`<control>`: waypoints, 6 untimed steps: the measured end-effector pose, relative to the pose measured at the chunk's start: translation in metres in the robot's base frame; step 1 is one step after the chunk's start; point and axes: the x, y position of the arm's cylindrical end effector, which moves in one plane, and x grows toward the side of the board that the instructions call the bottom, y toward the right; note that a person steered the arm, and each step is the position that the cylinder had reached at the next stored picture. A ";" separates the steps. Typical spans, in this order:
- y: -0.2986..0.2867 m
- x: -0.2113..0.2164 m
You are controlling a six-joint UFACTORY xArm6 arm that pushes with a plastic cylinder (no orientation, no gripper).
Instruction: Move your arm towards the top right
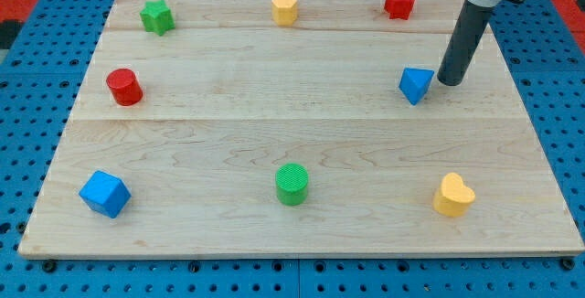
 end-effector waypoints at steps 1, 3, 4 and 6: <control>0.000 -0.002; 0.030 -0.034; 0.036 -0.063; 0.036 -0.111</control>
